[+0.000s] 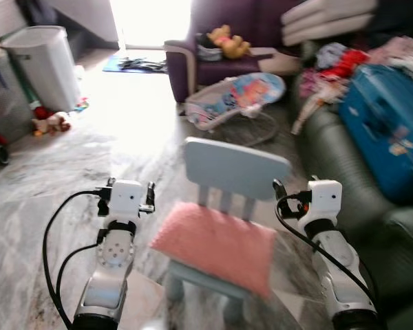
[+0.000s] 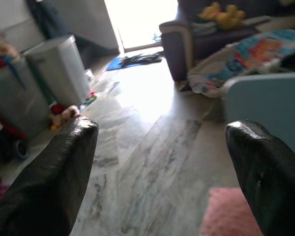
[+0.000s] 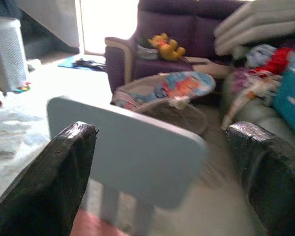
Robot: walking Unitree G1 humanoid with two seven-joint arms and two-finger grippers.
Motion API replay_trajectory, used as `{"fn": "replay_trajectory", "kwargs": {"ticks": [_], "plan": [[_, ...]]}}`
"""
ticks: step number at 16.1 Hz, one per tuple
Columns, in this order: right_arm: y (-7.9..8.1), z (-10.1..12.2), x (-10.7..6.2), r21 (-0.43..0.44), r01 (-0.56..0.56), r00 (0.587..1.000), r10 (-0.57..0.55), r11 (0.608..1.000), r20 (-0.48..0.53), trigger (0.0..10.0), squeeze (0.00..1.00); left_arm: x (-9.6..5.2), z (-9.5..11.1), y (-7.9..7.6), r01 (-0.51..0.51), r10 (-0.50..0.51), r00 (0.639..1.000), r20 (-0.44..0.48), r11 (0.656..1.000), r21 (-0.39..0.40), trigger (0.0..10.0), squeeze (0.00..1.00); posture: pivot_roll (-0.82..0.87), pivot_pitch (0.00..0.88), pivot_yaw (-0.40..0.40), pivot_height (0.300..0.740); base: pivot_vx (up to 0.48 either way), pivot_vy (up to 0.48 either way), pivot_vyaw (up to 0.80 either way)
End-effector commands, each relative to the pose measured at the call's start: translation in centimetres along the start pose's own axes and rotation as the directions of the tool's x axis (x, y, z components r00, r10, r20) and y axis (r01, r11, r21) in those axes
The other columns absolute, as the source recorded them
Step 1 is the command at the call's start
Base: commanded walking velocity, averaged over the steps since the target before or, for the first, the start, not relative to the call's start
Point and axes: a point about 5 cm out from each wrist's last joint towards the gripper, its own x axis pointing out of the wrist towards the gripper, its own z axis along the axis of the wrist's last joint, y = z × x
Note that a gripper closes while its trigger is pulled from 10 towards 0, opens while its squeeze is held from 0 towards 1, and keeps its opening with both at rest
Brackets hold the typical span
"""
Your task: Move the pillow to the sofa
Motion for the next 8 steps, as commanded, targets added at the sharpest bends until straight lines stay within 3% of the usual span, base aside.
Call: {"fn": "replay_trajectory", "kwargs": {"ticks": [1,8], "plan": [[0.4,0.3,0.3,0.003,-0.017,1.000,0.017,1.000,0.009,10.0,0.00,0.0,0.3,0.4,-0.006,0.006,1.000,0.022,1.000,-0.008,10.0,0.00,-0.01,0.000,-0.004,0.740,0.000,0.000,0.00],[0.5,0.2,0.3,0.010,-0.016,1.000,0.016,1.000,-0.002,10.0,0.00,-0.4,-0.8,0.5,0.021,-0.020,0.999,-0.045,1.000,0.013,10.0,0.00,0.00,0.000,-0.004,0.740,0.000,0.000,0.00]]}}
